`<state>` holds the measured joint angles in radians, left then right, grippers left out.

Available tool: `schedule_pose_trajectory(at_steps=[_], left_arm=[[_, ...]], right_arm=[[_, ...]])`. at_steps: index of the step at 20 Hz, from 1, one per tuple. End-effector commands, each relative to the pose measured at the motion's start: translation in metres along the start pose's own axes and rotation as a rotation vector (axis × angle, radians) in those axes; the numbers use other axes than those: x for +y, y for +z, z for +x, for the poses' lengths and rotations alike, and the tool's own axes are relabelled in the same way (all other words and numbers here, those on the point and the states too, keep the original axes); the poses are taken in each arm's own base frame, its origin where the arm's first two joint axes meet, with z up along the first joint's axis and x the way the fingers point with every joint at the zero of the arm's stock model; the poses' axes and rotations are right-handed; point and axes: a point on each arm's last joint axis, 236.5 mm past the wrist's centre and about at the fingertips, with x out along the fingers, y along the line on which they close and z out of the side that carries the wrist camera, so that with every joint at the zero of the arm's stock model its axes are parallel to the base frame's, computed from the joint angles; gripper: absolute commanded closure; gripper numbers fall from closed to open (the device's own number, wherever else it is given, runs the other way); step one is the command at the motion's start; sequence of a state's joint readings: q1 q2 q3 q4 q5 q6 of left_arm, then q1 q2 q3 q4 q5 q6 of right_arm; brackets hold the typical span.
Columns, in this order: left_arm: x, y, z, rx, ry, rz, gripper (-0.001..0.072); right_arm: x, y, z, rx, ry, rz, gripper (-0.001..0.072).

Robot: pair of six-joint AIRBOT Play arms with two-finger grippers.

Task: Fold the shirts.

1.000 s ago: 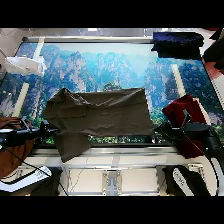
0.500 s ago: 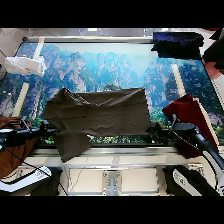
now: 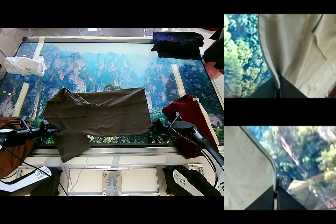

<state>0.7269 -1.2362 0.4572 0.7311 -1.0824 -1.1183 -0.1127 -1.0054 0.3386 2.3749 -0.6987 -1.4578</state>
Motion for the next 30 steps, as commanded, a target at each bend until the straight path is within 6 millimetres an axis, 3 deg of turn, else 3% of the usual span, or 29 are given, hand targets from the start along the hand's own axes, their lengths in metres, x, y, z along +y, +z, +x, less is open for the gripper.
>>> schedule_pose_trajectory(at_steps=[1, 3, 4, 6, 7, 9, 11, 13, 14, 15, 17, 18, 20, 22, 25, 27, 30], left_arm=[[0.000, 0.000, 0.000, 0.000, 0.000, 0.000, 0.0693], [-0.009, 0.003, -0.002, -0.015, -0.030, 0.000, 0.0693], [-0.024, 0.007, -0.008, -0.033, -0.076, 0.047, 0.0693], [-0.075, 0.016, -0.034, -0.098, -0.210, 0.171, 0.0694], [-0.108, 0.019, -0.057, -0.144, -0.283, 0.236, 0.0694], [-0.177, 0.014, -0.111, -0.245, -0.418, 0.399, 0.0694], [-0.257, -0.006, -0.187, -0.423, -0.562, 0.610, 0.0693], [-0.328, -0.051, -0.270, -0.613, -0.704, 0.823, 0.0693], [-0.351, -0.078, -0.303, -0.700, -0.721, 0.928, 0.0694], [-0.367, -0.102, -0.328, -0.789, -0.667, 1.044, 0.0694], [-0.384, -0.123, -0.356, -0.910, -0.464, 1.148, 0.0694], [-0.390, -0.129, -0.364, -0.932, -0.376, 1.191, 0.0695], [-0.394, -0.129, -0.375, -0.947, -0.220, 1.248, 0.0696], [-0.385, -0.115, -0.375, -0.928, -0.079, 1.242, 0.0696], [-0.360, -0.083, -0.347, -0.841, 0.135, 1.241, 0.0695], [-0.356, -0.056, -0.316, -0.759, 0.234, 1.252, 0.0696], [-0.349, -0.002, -0.240, -0.573, 0.331, 1.214, 0.0696]], right_arm=[[0.001, 0.006, 0.000, -0.025, 0.002, -0.005, 0.0695], [0.009, 0.007, -0.004, -0.023, 0.017, -0.048, 0.0695], [0.024, 0.008, -0.013, -0.020, 0.042, -0.150, 0.0695], [0.063, 0.009, -0.043, -0.025, 0.100, -0.367, 0.0696], [0.087, 0.010, -0.067, -0.046, 0.130, -0.482, 0.0695], [0.128, 0.009, -0.126, -0.129, 0.159, -0.694, 0.0694], [0.169, 0.006, -0.197, -0.289, 0.197, -0.848, 0.0694], [0.214, -0.010, -0.280, -0.494, 0.294, -0.962, 0.0694], [0.232, -0.022, -0.321, -0.593, 0.339, -1.011, 0.0694], [0.247, -0.036, -0.363, -0.693, 0.380, -1.058, 0.0694], [0.265, -0.058, -0.428, -0.852, 0.415, -1.130, 0.0696], [0.269, -0.064, -0.456, -0.926, 0.406, -1.157, 0.0697], [0.270, -0.064, -0.488, -1.020, 0.347, -1.184, 0.0698], [0.262, -0.052, -0.486, -1.002, 0.255, -1.185, 0.0697], [0.245, -0.021, -0.438, -0.818, 0.117, -1.156, 0.0697], [0.229, 0.007, -0.394, -0.648, 0.008, -1.122, 0.0697], [0.204, 0.060, -0.317, -0.424, -0.141, -1.044, 0.0697]])
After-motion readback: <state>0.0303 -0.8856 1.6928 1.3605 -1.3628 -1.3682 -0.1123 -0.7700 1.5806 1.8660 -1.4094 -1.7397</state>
